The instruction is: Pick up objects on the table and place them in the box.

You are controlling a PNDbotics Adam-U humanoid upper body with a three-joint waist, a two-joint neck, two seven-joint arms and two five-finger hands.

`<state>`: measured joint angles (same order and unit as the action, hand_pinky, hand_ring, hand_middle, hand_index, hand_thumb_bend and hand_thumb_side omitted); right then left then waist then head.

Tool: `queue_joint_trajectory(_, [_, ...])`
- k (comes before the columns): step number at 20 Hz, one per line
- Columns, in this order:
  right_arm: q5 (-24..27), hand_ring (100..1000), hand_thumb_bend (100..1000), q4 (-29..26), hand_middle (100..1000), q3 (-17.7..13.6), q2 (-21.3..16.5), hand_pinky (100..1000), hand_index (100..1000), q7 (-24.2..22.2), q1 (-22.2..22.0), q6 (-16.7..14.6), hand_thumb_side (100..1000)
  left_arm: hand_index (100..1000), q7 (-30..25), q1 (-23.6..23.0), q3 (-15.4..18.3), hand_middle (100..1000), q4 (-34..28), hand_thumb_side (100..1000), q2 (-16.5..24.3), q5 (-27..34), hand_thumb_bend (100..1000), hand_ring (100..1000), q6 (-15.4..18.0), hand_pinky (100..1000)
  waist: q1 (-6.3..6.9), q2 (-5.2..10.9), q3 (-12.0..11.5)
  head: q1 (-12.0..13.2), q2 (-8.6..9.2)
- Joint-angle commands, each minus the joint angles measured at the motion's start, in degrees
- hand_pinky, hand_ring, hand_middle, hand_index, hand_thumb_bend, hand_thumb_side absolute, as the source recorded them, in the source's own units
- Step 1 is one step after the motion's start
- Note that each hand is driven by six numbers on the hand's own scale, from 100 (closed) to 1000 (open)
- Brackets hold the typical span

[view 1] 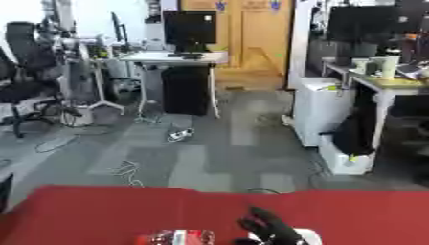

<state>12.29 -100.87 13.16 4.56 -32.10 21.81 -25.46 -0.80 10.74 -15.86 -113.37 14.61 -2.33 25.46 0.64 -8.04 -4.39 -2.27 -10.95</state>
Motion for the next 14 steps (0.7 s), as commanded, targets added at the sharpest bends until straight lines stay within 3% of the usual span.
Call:
queue_joint_trajectory(1, [-0.13, 960, 485, -0.84, 993, 0.09, 0.09, 868, 970, -0.32, 0.64, 0.05, 1000, 822, -0.09, 0.35, 0.07, 773, -1.22, 854, 0.41, -0.18, 166, 670, 0.11, 622, 0.13, 0.82, -0.05, 0.72, 0.59])
queue_joint_trajectory(4, [-0.16, 958, 486, -0.85, 993, 0.09, 0.09, 867, 970, -0.37, 0.64, 0.06, 1000, 822, -0.07, 0.36, 0.07, 774, -1.22, 854, 0.39, -0.21, 167, 670, 0.10, 622, 0.14, 0.79, -0.04, 0.67, 0.31])
queue_joint_trajectory(5, [-0.16, 958, 486, -0.84, 994, 0.09, 0.07, 867, 970, -0.39, 0.63, 0.08, 1000, 822, -0.05, 0.37, 0.07, 774, -1.22, 854, 0.37, -0.22, 167, 671, 0.10, 623, 0.15, 0.77, -0.04, 0.56, -0.57])
queue_joint_trajectory(9, [-0.20, 957, 482, -0.87, 993, 0.05, 0.10, 865, 970, -0.37, 0.57, 0.09, 1000, 823, 0.14, 0.46, 0.20, 775, -1.22, 852, 0.36, -0.27, 166, 672, 0.14, 623, 0.22, 0.85, -0.10, -0.04, -8.69])
queue_joint_trajectory(11, [-0.26, 956, 476, -0.94, 993, -0.13, 0.08, 865, 970, -0.24, 0.44, 0.10, 1000, 823, 0.37, 0.36, 0.45, 774, -1.22, 851, 0.31, -0.36, 167, 672, 0.14, 623, 0.19, 0.89, -0.26, 0.10, -10.82])
queue_joint_trajectory(14, [-0.44, 958, 491, -0.99, 995, -0.37, -0.26, 866, 971, -0.10, 0.35, 0.25, 1000, 823, 0.65, 0.17, 0.73, 775, -1.22, 849, 0.37, -0.69, 160, 673, 0.05, 624, 0.15, 0.86, -0.39, 0.33, -12.53])
